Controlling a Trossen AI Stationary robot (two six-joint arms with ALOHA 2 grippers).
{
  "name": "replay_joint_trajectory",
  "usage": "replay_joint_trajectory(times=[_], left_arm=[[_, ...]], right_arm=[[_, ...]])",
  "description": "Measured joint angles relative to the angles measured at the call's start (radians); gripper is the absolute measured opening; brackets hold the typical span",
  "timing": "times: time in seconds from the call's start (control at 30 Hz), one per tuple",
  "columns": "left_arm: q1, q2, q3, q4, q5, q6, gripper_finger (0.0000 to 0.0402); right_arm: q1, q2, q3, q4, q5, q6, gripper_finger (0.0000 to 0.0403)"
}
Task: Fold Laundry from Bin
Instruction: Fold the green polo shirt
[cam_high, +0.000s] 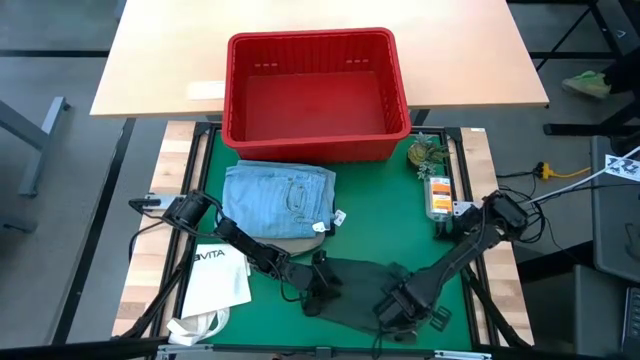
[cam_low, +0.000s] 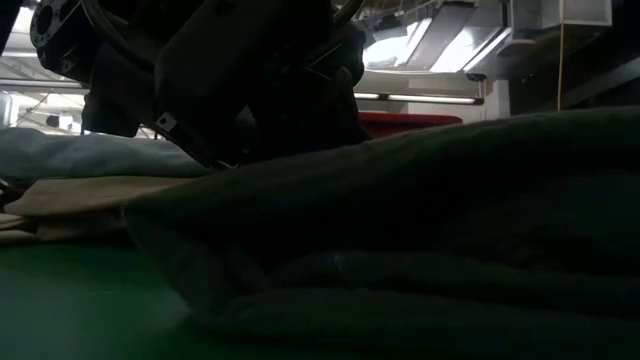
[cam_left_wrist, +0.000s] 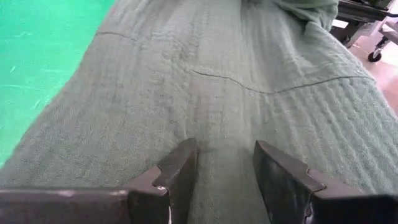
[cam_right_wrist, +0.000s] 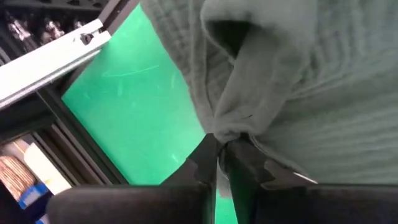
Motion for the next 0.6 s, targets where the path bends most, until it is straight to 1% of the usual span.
replay_joint_trajectory(times=[0.13,0.23,0.37,0.5,0.6], left_arm=[[0.0,0.0,0.0,0.0,0.0,0.0,0.0159],[0.0,0.0,0.0,0.0,0.0,0.0,0.0159],[0.0,0.0,0.0,0.0,0.0,0.0,0.0159],[0.0,0.0,0.001,0.0,0.0,0.001,0.0159],[0.0,0.0,0.001,0.0,0.0,0.001,0.0159]], right_arm=[[0.028,0.0,0.0,0.009,0.0,0.054,0.0035],[0.035,0.0,0.0,0.011,0.0,0.095,0.005],[0.033,0.0,0.0,0.011,-0.011,0.172,0.0091],[0.033,0.0,0.0,0.011,-0.016,0.184,0.0141],[0.033,0.0,0.0,0.008,-0.042,0.185,0.0166]])
